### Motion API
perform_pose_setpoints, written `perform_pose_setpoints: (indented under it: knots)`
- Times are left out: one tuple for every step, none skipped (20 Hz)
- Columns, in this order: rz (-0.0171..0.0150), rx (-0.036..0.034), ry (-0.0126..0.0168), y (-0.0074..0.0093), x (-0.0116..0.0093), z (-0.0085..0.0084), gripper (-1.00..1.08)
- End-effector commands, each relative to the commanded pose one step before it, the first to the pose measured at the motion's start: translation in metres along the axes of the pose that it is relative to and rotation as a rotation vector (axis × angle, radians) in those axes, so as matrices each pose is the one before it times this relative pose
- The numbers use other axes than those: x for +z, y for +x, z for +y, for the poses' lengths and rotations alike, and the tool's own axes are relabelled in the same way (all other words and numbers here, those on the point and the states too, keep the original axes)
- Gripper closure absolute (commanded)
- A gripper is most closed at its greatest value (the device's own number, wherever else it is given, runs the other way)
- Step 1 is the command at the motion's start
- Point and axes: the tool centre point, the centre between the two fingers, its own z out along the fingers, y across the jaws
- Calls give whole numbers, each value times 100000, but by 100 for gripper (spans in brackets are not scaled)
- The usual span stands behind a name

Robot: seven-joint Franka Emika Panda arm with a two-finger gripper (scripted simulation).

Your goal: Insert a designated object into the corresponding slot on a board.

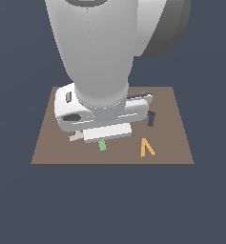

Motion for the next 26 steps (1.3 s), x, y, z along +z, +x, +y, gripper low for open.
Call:
perform_pose_setpoints:
  knots:
    - [-269, -2877, 328, 716, 1354, -28, -92]
    - [-129, -910, 95, 228, 441, -8, -92]
    - [-119, -827, 84, 209, 398, -7, -92]
    - [-107, -745, 74, 189, 358, -7, -92]
    - [-96, -663, 65, 168, 317, -7, -92]
    - [-84, -577, 55, 147, 277, -4, -92]
    - [-73, -500, 47, 128, 237, -7, -92]
    - [-61, -414, 38, 107, 196, -4, -92]
    - [-49, -333, 29, 87, 156, -4, -92]
    - [-38, -255, 20, 68, 116, -6, -92]
    - [-26, -167, 11, 47, 75, -1, -92]
    - [-16, -96, 2, 30, 36, -8, -92]
    - [0, 0, 0, 8, -6, 4, -92]
    - [6, 66, -19, -9, -44, -6, -92]
    - [19, 151, -24, -29, -80, 3, -92]
    - [16, 117, -16, -24, -60, 4, -92]
    - [0, 0, 0, -1, -16, -26, -92]
    - [-62, -69, 32, -1, 80, 4, -92]
    - [0, 0, 0, 0, 39, -1, -92]
    - [0, 0, 0, 1, 118, -3, -92]
    - [0, 0, 0, 1, 197, -5, -92]
    - [0, 0, 0, 1, 275, -7, -92]
    - [38, 54, -21, -13, 325, 25, -92]
    - [0, 0, 0, -3, 355, -10, -92]
    - [0, 0, 0, -4, 276, -8, -92]
    - [0, 0, 0, -4, 197, -6, -92]
